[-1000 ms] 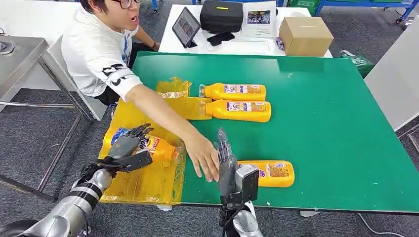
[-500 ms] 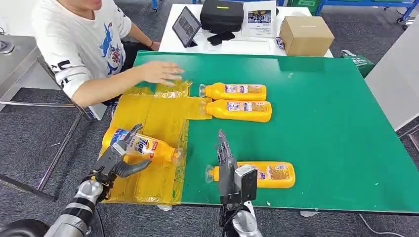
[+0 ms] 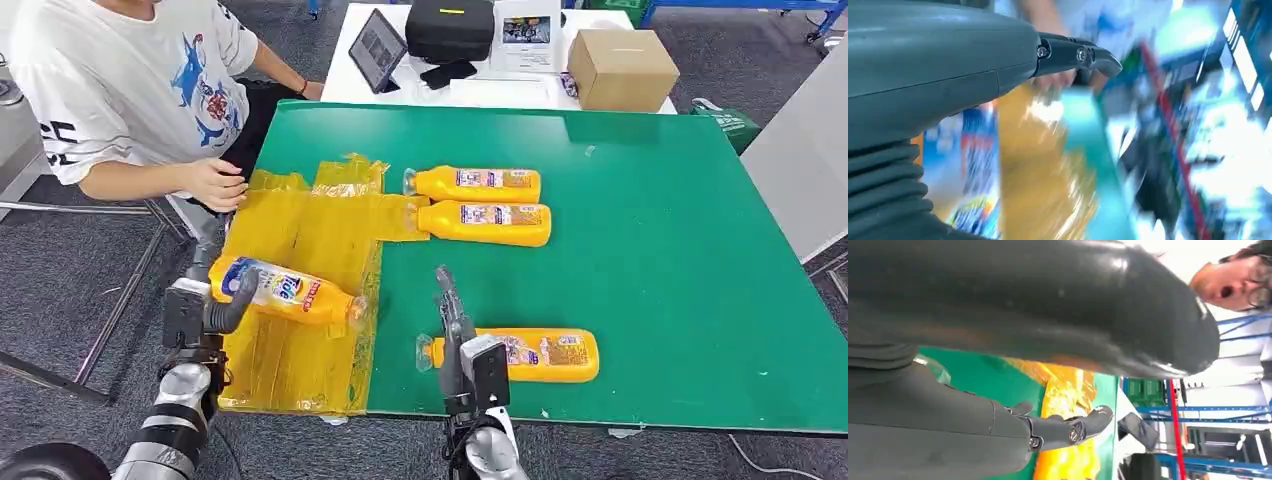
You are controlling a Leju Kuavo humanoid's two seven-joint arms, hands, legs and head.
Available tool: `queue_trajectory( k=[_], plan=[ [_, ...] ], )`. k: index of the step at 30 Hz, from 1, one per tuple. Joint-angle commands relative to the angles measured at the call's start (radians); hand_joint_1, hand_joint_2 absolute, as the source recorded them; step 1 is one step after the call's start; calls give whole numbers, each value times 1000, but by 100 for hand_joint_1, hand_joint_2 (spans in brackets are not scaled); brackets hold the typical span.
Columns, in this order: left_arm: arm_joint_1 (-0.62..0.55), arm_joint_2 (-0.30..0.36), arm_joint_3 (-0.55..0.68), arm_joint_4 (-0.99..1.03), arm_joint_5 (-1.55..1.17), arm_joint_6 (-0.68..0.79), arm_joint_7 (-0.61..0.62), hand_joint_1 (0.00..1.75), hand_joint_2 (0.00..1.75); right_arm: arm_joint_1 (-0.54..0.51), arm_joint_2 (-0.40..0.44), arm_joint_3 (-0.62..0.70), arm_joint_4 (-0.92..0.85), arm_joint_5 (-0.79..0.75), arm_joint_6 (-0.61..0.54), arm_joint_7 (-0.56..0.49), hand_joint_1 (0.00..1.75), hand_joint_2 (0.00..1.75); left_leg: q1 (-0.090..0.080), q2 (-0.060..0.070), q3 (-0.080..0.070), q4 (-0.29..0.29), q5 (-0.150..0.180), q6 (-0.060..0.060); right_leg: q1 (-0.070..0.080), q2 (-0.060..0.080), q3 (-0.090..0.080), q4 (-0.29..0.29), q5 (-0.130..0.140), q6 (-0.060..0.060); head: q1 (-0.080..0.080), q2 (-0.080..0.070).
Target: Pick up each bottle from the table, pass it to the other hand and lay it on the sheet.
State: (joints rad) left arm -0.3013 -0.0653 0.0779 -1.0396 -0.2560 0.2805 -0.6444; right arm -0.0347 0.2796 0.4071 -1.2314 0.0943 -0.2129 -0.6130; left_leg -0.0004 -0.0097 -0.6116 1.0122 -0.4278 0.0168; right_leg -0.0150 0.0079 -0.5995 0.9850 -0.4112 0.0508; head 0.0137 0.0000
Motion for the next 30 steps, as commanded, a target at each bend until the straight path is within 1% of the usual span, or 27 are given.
queue_trajectory(
  k=[1,3,6,7,8,11,12,13,14,15,16,18,19,20,21,22,23,24,25,27,29,30],
  plan=[
    [-4,-83,53,-134,1,117,-33,0,175,-24,-94,-10,-73,107,-46,42,0,175,2,-1,0,1,-1,0,2,-3,2,-1,0,-1,0,0],
    [-2,-82,53,-134,1,117,-33,0,175,-24,-93,-10,-74,107,-46,42,0,175,1,0,-1,0,0,0,1,-1,-1,-1,0,-1,0,0],
    [24,-103,50,-203,41,147,-54,0,175,-15,-141,-25,-152,208,-110,50,0,175,2,0,-1,1,-1,-1,2,-1,1,-1,-1,-1,0,0],
    [37,-108,45,-225,58,145,-48,0,175,-10,-158,-36,-184,235,-114,68,0,175,1,-1,-2,0,0,0,1,-2,-2,-1,0,-1,0,0],
    [55,-113,33,-245,101,105,-23,0,175,-1,-179,-53,-228,273,-127,79,0,175,2,-1,-1,1,-2,0,2,-2,0,-1,-1,-1,0,0],
    [106,-112,-13,-244,149,21,33,0,175,12,-232,-85,-296,354,-113,144,0,175,1,-1,0,1,-2,0,1,-3,1,-1,-2,-1,0,0],
    [125,-115,-24,-237,148,16,35,0,175,16,-256,-90,-310,385,-87,187,0,175,1,-1,0,0,-1,0,1,-3,1,-2,-1,-1,0,0],
    [149,-113,-45,-216,114,11,45,0,175,20,-290,-95,-314,447,-63,245,0,175,0,-1,-2,0,-1,0,0,-2,-1,-1,-1,0,0,0],
    [162,-117,-51,-204,106,9,44,0,175,26,-302,-103,-319,459,-56,253,0,175,-1,0,-1,-1,-1,0,0,-2,-1,-2,-1,0,0,0],
    [167,-118,-53,-200,103,12,38,0,175,29,-305,-108,-318,460,-53,252,0,175,0,-1,2,-1,-2,1,0,-3,3,-3,-1,-1,0,0],
    [169,-118,-56,-191,100,7,40,0,175,27,-320,-99,-311,472,-17,274,0,175,-1,-2,0,-1,-1,1,0,-3,1,-3,-1,0,0,0],
    [178,-119,-70,-170,61,-6,52,0,175,27,-376,-82,-314,522,37,331,0,175,-1,-1,-1,0,-1,0,-1,-2,0,-2,-1,0,0,0],
    [182,-121,-77,-155,44,-15,54,0,175,24,-434,-63,-308,547,107,386,0,175,0,-1,0,0,-2,0,0,-3,2,-3,-1,-1,0,0],
    [180,-121,-85,-140,30,-19,56,0,175,25,-469,-61,-304,542,140,398,0,175,1,-1,2,0,-3,0,1,-3,4,-3,-2,-2,-1,0],
    [178,-126,-87,-123,24,-25,56,0,175,25,-499,-70,-295,523,168,403,0,175,-1,-1,-2,-1,-1,1,-1,-3,-1,-3,-1,0,-1,0],
    [174,-125,-93,-113,15,-28,55,0,175,20,-524,-66,-284,528,193,415,0,175,-1,-2,0,-1,-2,1,0,-4,1,-4,-1,-1,-1,0],
    [169,-123,-100,-100,3,-28,57,0,175,13,-536,-73,-275,518,206,421,0,175,-1,-3,-3,-1,-1,1,-1,-4,-1,-3,0,0,-1,0],
    [161,-122,-103,-82,-9,-28,54,0,175,-3,-563,-64,-258,504,243,434,0,175,-1,-3,-1,0,-2,1,-1,-4,1,-4,-1,0,-1,0],
    [154,-123,-104,-70,-12,-31,53,0,175,-16,-579,-64,-243,498,254,438,0,175,-2,-2,-3,0,-1,2,-2,-3,-2,-3,0,0,0,0],
    [152,-123,-104,-68,-12,-32,53,0,175,-19,-581,-66,-241,495,257,437,0,175,-1,0,-1,0,-2,1,-1,-1,0,-3,0,0,0,0],
    [150,-122,-103,-68,-12,-32,53,0,175,-19,-576,-63,-243,497,255,437,0,175,-3,0,-3,0,-2,1,-2,-1,-3,-2,0,0,-1,0],
    [150,-122,-103,-68,-12,-32,53,0,175,-19,-576,-63,-243,497,255,437,0,175,-2,0,-2,0,-2,1,-1,-1,-1,-3,0,-1,-1,0]
  ],
)
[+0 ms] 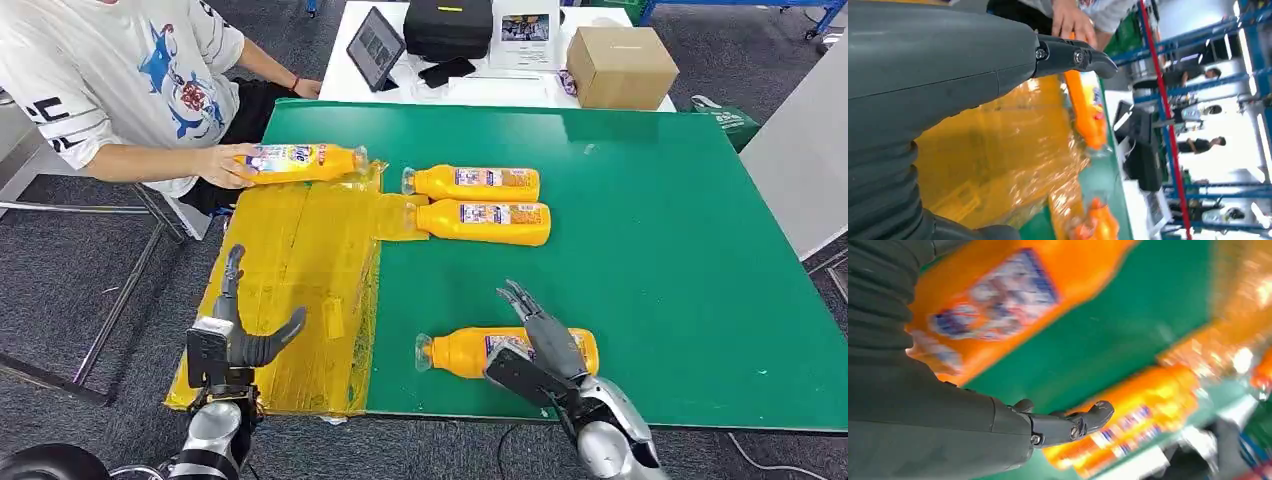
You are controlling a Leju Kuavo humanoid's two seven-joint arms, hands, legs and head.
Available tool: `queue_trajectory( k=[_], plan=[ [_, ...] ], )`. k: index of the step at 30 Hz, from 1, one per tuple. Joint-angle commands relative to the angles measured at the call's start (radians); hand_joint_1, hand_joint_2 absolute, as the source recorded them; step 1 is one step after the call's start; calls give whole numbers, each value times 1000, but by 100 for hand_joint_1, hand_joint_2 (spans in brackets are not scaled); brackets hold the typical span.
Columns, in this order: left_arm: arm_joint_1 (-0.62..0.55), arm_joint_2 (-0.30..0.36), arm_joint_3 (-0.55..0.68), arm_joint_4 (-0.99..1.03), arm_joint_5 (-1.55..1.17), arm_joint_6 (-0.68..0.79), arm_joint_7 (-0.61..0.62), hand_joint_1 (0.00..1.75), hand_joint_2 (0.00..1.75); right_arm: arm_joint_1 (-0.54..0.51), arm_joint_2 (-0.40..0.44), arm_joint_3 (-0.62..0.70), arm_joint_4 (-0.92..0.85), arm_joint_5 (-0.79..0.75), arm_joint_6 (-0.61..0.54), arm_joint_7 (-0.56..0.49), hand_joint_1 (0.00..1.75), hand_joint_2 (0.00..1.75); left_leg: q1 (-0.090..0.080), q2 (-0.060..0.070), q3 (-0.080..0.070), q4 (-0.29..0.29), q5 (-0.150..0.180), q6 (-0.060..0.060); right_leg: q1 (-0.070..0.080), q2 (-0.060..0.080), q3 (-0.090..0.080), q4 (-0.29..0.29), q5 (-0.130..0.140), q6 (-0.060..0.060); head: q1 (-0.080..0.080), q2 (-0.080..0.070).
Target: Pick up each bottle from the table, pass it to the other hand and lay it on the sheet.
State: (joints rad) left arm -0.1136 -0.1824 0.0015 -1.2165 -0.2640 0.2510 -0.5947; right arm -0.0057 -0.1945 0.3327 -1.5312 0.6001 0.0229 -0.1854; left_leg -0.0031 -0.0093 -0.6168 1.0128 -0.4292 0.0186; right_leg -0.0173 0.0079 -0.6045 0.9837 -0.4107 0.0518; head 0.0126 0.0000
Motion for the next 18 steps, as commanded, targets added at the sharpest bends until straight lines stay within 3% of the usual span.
queue_trajectory(
  k=[1,18],
  plan=[
    [-37,-4,-26,109,-4,-3,4,0,175,-48,-99,14,56,-8,19,10,0,175,1,0,3,-1,-1,-1,1,-1,4,-1,-1,-2,1,0],
    [-129,-7,-50,291,-59,-11,2,0,175,-223,-151,128,260,-57,125,53,0,175,2,2,4,-1,-1,-1,2,0,5,-2,0,-2,0,0]
  ],
)
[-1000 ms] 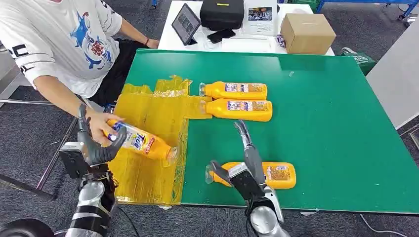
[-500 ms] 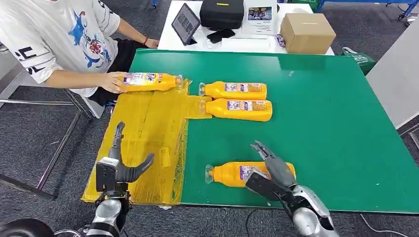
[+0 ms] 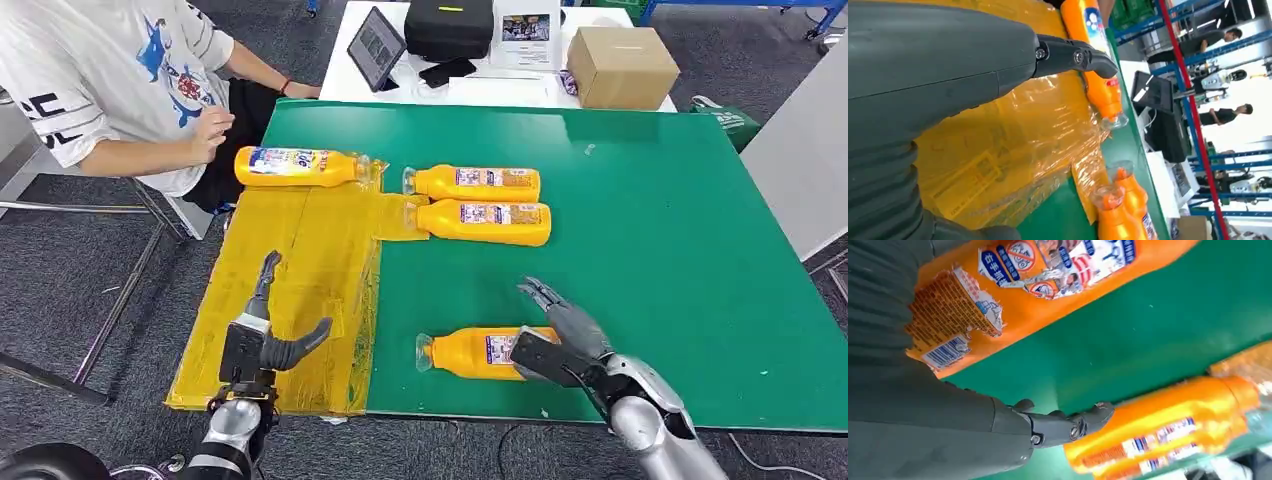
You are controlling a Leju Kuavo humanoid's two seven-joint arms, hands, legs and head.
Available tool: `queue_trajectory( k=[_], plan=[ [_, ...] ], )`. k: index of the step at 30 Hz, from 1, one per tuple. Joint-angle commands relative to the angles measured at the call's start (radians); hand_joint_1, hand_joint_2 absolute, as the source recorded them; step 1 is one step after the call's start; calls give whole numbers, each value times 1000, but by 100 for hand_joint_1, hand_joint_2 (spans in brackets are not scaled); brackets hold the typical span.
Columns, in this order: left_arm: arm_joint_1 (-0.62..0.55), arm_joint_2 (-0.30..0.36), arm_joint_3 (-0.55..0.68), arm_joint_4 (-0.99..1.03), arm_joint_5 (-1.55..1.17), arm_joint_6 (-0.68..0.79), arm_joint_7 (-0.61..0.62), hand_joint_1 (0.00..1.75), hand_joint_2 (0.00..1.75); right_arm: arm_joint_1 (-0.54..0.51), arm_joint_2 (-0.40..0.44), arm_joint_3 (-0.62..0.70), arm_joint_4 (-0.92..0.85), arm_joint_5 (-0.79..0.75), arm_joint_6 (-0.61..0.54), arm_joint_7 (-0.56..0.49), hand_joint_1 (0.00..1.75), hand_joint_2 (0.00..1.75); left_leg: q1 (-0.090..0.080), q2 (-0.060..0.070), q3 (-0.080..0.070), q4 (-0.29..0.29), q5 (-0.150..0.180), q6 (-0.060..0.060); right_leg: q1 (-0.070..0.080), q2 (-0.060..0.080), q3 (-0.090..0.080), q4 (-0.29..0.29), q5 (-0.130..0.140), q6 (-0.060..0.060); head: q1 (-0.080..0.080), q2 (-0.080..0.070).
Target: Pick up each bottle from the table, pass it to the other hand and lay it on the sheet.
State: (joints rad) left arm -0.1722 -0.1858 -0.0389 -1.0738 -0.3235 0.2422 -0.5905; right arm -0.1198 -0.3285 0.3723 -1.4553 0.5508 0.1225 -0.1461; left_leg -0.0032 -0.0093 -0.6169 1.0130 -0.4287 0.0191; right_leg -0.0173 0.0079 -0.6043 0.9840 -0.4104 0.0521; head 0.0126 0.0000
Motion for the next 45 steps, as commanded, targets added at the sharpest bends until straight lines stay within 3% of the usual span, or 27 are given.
queue_trajectory(
  k=[1,13,25,30,38,45],
  plan=[
    [-70,-4,-9,148,1,-2,-2,0,175,-108,-17,88,184,-8,26,14,0,175,1,1,3,-1,-1,-1,1,0,4,-2,0,-2,0,0],
    [-145,-12,-45,261,13,-12,0,0,175,-217,-22,199,436,-67,100,14,0,175,2,0,6,-1,0,-1,2,-2,7,-3,0,-2,0,0],
    [-164,-10,-54,295,29,-11,3,0,175,-232,-65,270,427,-77,133,23,0,175,3,1,15,-1,0,0,3,-3,15,-4,2,-2,0,0],
    [-185,-12,-51,327,50,-26,-5,0,175,-321,-160,376,411,-88,225,38,0,175,1,2,16,0,0,1,1,-1,15,-2,2,-1,0,0],
    [-180,-18,-59,332,59,-38,-3,0,175,-416,-212,476,376,-87,271,40,0,175,-1,-1,13,0,2,4,0,-2,14,-2,2,1,0,0],
    [-171,-20,-61,318,64,-37,-1,0,175,-423,-226,500,345,-127,201,41,0,175,-2,0,8,0,1,4,-1,-1,10,-2,2,2,0,0]
  ],
)
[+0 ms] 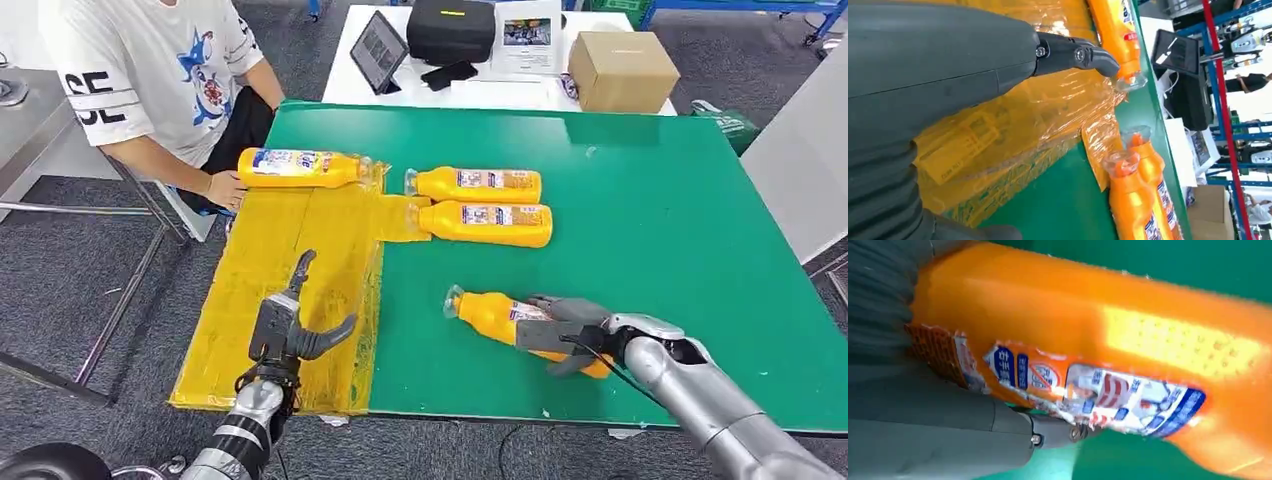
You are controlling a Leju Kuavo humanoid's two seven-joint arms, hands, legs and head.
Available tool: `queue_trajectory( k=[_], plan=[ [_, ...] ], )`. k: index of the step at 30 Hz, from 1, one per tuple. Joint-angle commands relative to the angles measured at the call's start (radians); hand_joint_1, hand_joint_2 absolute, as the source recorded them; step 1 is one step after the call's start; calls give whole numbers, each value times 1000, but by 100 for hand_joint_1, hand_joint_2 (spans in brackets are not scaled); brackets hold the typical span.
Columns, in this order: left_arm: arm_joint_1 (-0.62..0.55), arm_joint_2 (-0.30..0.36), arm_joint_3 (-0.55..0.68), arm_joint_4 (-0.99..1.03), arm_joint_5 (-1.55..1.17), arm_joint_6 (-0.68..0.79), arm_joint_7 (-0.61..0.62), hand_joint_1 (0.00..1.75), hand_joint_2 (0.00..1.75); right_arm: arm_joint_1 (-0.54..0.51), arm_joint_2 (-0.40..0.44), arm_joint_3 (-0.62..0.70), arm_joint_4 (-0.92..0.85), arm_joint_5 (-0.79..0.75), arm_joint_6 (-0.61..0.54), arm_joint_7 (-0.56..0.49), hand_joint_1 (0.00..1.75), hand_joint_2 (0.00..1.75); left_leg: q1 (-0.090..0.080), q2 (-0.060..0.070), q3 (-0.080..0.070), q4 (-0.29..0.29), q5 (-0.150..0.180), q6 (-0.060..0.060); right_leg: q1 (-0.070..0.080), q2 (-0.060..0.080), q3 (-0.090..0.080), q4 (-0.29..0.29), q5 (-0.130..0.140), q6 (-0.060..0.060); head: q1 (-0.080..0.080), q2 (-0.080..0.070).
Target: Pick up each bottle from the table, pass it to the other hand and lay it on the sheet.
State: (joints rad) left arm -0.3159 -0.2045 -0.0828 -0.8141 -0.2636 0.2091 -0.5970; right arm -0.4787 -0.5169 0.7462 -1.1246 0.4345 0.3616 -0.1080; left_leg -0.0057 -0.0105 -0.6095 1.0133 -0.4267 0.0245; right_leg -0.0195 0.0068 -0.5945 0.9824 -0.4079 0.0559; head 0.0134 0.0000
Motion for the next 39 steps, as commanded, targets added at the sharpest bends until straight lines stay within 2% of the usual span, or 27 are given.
queue_trajectory(
  k=[1,7,11,13,14,15,16,19,25,34,35,39],
  plan=[
    [-27,-1,-17,59,4,-4,5,0,175,-65,-37,126,15,-11,-38,3,0,175,2,3,1,1,-2,-2,2,1,1,0,-1,-3,-1,0],
    [-26,0,-12,59,4,-3,9,0,175,-80,-53,151,1,-5,-27,7,0,175,1,3,-1,1,-1,-2,2,1,-2,0,0,-2,-1,0],
    [-28,-5,-15,64,1,-7,12,0,175,-88,-14,195,61,8,-29,25,0,175,1,2,-1,0,-1,-2,2,1,-2,-1,0,-2,-1,0],
    [-28,-6,-16,66,0,-7,14,0,175,-81,-2,201,73,12,-43,28,16,175,1,2,-2,0,-1,-1,1,1,-2,-1,0,-2,-1,0],
    [-28,-6,-16,66,0,-7,14,0,175,-79,0,202,74,13,-46,28,16,175,1,2,-2,0,-1,-1,1,1,-2,-1,0,-1,0,0],
    [-27,-7,-17,67,0,-8,15,0,175,-75,4,201,77,11,-51,28,138,175,2,3,-1,0,-1,-2,2,1,-1,-2,0,-2,-1,0],
    [-26,-6,-17,68,0,-8,15,0,175,-72,4,202,78,10,-52,27,175,175,2,2,-1,0,-1,-2,2,1,-1,-2,0,-2,-1,0],
    [-20,-6,-17,62,-2,-7,16,0,175,-45,11,166,64,-5,-99,23,175,175,3,3,1,0,-1,-2,4,1,1,-3,0,-3,0,0],
    [11,-7,-10,13,-7,-8,26,0,175,64,80,-9,-5,-12,-218,11,175,175,2,3,-1,-1,-1,-1,2,1,-1,-2,0,-2,0,0],
    [12,-7,-9,10,-8,-10,28,0,175,70,85,-23,-10,-2,-218,13,175,175,3,2,0,0,-1,-2,3,0,0,-2,0,-3,-1,0],
    [20,-8,-5,-3,-8,-7,28,0,175,117,131,-110,-36,6,-280,-12,175,175,2,3,0,0,-1,-2,2,0,-1,-2,0,-2,-1,0],
    [49,-8,5,-49,-15,-9,40,0,175,192,262,-277,-127,74,-381,-36,175,175,2,4,-1,-1,-1,-2,3,2,-2,-2,0,-3,0,0]
  ],
)
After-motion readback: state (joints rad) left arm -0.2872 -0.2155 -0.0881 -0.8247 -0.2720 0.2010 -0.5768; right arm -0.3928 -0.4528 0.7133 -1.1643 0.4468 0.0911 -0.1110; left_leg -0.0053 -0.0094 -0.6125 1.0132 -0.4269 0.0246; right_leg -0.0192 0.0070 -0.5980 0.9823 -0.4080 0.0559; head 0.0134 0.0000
